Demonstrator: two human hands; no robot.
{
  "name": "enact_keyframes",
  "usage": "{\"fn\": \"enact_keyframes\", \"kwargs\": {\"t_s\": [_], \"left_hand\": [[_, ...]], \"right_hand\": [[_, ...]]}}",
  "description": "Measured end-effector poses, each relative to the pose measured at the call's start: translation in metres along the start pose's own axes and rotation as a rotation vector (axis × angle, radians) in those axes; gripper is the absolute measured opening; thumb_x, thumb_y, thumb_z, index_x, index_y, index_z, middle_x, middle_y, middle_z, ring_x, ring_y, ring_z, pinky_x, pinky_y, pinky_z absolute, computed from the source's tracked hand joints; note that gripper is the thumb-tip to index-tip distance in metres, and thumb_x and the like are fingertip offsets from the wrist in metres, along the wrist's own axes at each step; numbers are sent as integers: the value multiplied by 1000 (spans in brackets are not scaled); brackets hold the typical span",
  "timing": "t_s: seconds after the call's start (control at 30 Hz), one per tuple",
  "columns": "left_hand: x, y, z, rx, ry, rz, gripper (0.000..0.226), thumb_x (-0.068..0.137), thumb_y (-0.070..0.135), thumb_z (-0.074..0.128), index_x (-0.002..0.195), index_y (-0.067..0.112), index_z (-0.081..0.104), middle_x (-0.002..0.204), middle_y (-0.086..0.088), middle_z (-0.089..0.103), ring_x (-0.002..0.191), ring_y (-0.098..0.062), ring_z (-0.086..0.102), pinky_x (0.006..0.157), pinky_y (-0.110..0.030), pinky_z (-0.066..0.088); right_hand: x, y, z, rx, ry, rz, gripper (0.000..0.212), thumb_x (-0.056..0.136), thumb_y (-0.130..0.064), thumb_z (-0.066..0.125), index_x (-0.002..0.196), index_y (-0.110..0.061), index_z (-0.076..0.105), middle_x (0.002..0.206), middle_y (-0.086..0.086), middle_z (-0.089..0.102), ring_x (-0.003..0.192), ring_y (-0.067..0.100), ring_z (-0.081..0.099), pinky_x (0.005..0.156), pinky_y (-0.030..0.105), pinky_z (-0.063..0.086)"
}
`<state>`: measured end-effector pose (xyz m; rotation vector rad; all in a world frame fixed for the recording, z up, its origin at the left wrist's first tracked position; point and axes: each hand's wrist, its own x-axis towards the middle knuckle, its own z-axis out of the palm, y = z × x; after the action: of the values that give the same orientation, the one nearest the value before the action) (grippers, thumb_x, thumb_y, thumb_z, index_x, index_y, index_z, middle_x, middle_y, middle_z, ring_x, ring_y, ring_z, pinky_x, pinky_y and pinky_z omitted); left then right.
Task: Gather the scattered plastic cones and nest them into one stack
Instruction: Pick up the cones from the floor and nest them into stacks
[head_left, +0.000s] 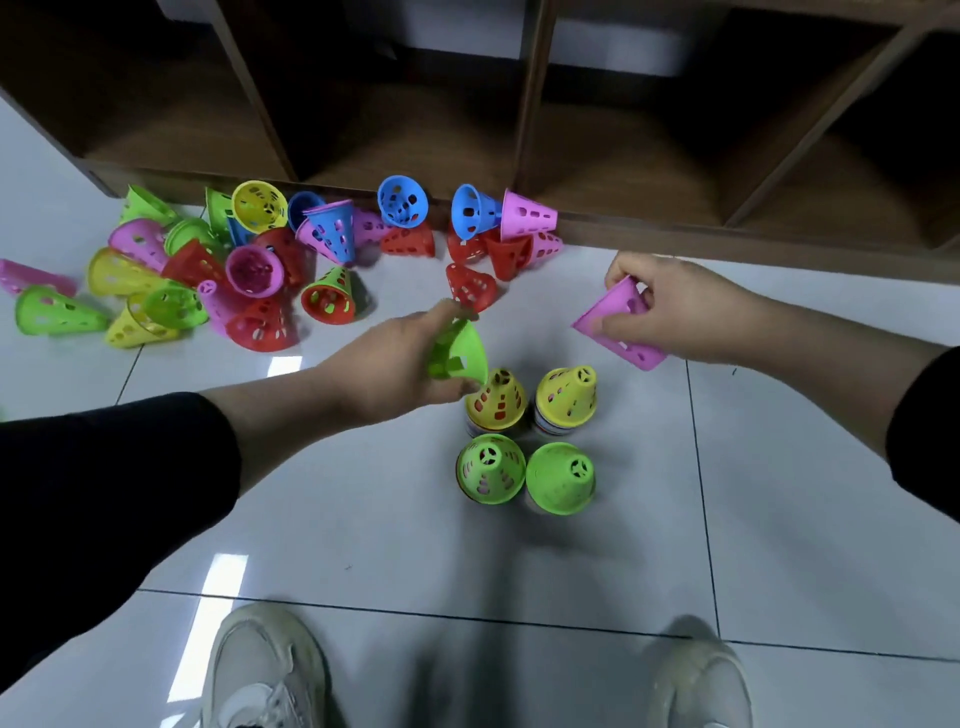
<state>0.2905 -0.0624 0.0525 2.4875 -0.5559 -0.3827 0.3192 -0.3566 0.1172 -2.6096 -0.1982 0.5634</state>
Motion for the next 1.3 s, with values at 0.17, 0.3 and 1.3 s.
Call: {"fn": "enact_keyframes", "kwargs": {"t_s": [0.17, 0.3, 1.3], "left_hand": [[17, 15, 7, 262, -169, 52, 80, 86, 48, 69, 153, 33, 28, 110, -4, 59, 100, -23, 58, 78, -29, 43], [35, 25, 12, 419, -268, 96, 74, 89, 43, 65, 153, 33, 29, 110, -3, 53, 104, -24, 56, 80, -31, 44], [169, -105, 41, 161, 96, -634, 69, 89, 74, 38, 126, 17, 49, 113, -13, 59, 103, -33, 58, 80, -41, 46]], "right_hand": [[-10, -5, 16, -345, -225, -85, 39, 82, -48, 67, 104, -30, 40, 96, 1, 52, 79, 17, 51, 61, 31, 39], [2, -7, 37, -557, -320, -136, 55, 82, -48, 64, 127, -26, 41, 109, 9, 55, 91, 30, 57, 78, 40, 51], [233, 22, 55, -265, 155, -6, 76, 90, -29, 68, 154, -25, 27, 149, 8, 43, 128, 34, 47, 103, 45, 43]]}}
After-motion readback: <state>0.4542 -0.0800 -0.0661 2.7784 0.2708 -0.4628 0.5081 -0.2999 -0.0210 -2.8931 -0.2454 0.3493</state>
